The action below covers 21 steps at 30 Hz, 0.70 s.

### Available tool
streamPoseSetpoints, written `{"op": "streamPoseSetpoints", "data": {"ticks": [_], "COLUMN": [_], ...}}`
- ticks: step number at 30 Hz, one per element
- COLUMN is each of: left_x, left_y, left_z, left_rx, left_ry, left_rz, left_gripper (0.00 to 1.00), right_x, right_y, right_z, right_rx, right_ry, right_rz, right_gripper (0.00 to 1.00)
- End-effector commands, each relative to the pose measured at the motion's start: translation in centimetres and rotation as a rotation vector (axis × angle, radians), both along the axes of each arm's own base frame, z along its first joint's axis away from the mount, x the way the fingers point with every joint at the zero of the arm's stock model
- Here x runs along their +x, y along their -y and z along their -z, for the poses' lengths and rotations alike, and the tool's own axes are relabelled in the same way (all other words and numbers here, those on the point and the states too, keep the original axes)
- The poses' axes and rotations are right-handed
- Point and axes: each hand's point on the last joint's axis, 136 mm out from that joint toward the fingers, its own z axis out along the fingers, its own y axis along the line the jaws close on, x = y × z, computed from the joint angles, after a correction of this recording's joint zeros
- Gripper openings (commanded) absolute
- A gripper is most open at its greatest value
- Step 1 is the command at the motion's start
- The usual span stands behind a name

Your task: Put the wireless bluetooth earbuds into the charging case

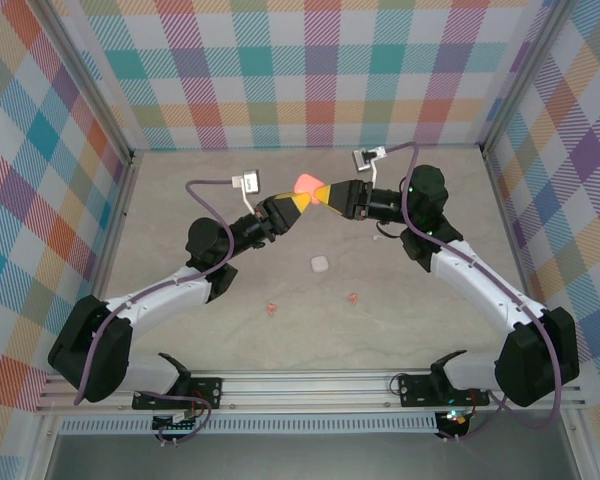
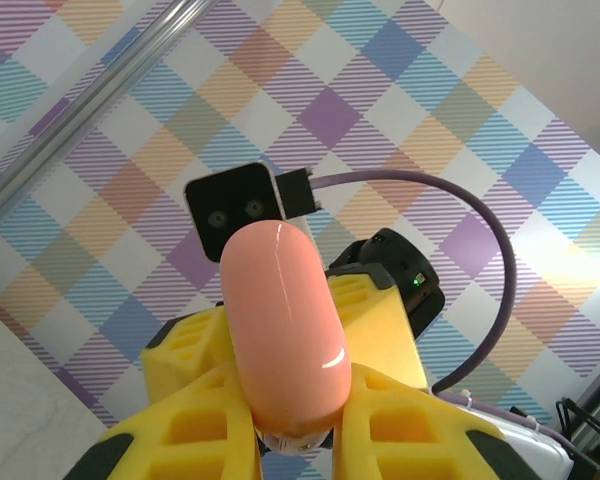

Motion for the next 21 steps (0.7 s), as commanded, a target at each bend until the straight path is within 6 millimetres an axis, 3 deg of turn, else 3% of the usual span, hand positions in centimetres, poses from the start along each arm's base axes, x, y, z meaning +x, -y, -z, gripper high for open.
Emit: {"op": "streamPoseSetpoints", "data": {"ticks": [1, 7, 9, 14, 18, 21], "left_x": [-1.2, -1.1, -1.1, -1.6, -1.8, -2.4], "left_y": [-0.2, 0.4, 0.5, 0.1, -1.1, -2.0], "left_z": [-2.8, -2.2, -1.9, -1.1, 0.4, 1.0], "left_rx": [-0.058, 0.022, 0.065, 0.201, 0.338, 0.414], "left_ry": [0.081, 0.079, 0.078, 0.118, 0.098, 0.11], "left_rz": [0.018, 0.009, -0.003, -0.048, -0.114, -0.124], "left_gripper": [0.08, 0.13, 0.21, 0.55, 0.62, 0.63], "right_x": [-0.8, -1.1, -1.4, -2.2, -2.3, -2.6], "right_y": [-0.2, -0.1, -0.1, 0.4, 1.1, 1.4], "right_z": [-2.0, -1.3, -1.2, -0.7, -0.1, 0.1], "right_rx": [0.035, 0.006, -0.007, -0.104, -0.237, -0.29], "right_ry": [0.074, 0.078, 0.097, 0.187, 0.276, 0.329], "right_rz": [-0.035, -0.037, -0.041, -0.035, 0.002, -0.01], "right_gripper": [0.36, 0.16, 0.16, 0.12, 0.09, 0.14]}}
